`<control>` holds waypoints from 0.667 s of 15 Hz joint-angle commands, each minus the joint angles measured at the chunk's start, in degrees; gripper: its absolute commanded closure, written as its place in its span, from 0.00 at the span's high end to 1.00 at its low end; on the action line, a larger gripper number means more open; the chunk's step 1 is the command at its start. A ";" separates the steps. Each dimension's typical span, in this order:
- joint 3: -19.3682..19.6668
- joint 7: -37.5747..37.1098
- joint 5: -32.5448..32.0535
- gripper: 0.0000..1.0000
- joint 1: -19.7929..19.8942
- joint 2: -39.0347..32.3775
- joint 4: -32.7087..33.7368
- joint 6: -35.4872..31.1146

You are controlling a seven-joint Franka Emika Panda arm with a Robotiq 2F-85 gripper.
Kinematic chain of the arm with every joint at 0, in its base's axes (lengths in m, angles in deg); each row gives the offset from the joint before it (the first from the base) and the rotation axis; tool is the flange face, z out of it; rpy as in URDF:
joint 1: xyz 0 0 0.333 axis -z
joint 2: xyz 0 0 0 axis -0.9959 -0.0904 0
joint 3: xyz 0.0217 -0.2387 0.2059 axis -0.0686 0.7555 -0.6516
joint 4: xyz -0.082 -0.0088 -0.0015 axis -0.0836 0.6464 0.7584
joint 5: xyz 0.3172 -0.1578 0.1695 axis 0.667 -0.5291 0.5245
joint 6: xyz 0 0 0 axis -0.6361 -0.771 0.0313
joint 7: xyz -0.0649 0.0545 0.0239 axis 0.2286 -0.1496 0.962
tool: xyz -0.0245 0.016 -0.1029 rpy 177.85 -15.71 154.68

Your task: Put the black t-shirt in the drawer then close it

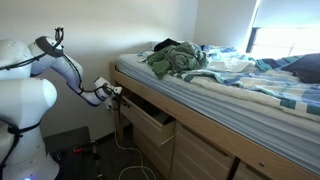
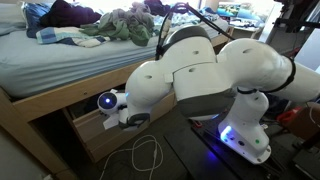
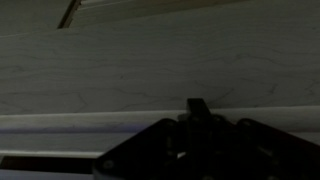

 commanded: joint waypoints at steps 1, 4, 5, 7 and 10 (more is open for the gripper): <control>-2.61 5.63 0.30 0.00 -0.10 4.50 -2.65 -1.35; -7.63 12.43 -0.38 0.00 0.27 11.37 -6.75 -1.23; -8.75 14.23 -0.35 0.00 -0.19 13.68 -8.53 -0.44; -11.46 17.82 -0.09 0.00 -0.23 19.08 -12.51 -0.21; -13.59 21.11 0.37 0.00 -0.41 26.91 -18.20 1.14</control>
